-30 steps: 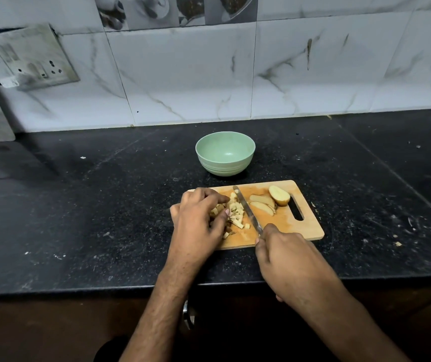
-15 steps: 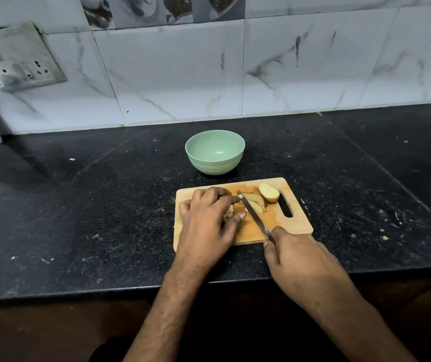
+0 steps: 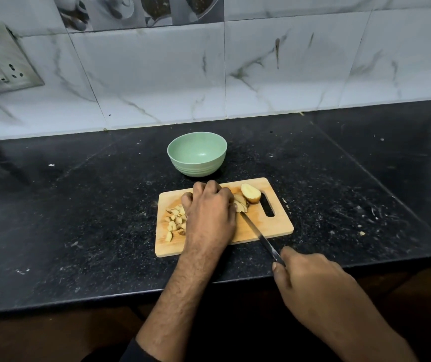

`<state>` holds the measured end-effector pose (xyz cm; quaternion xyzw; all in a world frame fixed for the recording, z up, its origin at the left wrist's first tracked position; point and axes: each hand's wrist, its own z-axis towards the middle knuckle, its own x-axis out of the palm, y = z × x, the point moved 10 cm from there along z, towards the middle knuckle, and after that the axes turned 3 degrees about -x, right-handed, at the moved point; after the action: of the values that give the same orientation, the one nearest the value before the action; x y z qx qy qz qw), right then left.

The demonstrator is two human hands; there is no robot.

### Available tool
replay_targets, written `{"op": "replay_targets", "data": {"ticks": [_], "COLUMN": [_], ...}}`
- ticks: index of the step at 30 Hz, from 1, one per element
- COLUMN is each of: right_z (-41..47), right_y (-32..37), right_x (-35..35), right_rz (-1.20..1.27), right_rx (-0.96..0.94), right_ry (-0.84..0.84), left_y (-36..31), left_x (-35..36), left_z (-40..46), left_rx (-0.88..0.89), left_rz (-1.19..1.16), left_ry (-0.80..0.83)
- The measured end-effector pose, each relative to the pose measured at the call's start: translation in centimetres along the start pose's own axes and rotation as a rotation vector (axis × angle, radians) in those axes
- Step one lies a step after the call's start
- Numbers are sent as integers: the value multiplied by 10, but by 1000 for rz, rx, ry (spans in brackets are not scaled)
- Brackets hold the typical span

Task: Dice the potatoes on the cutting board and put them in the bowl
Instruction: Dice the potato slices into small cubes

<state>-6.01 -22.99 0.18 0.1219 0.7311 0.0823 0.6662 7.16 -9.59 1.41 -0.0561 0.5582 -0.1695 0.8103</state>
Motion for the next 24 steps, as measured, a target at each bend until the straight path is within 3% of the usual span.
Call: {"op": "replay_targets", "data": {"ticks": [8,17,24], "right_z": [12,33,28], "right_y": [4,43,62], "right_x": [10,19,7], "right_rz": [46,94,109], "right_rx": [1,-61,-149], "right_ry": [43,101,43], "left_y": [19,51,73], "left_x": [-3,-35,-47], "left_z": [0,-10,-17], "left_rx": [-70,-138,-167], "left_rz": [35,-15,-60], "left_ry": [19,-92,-144]}}
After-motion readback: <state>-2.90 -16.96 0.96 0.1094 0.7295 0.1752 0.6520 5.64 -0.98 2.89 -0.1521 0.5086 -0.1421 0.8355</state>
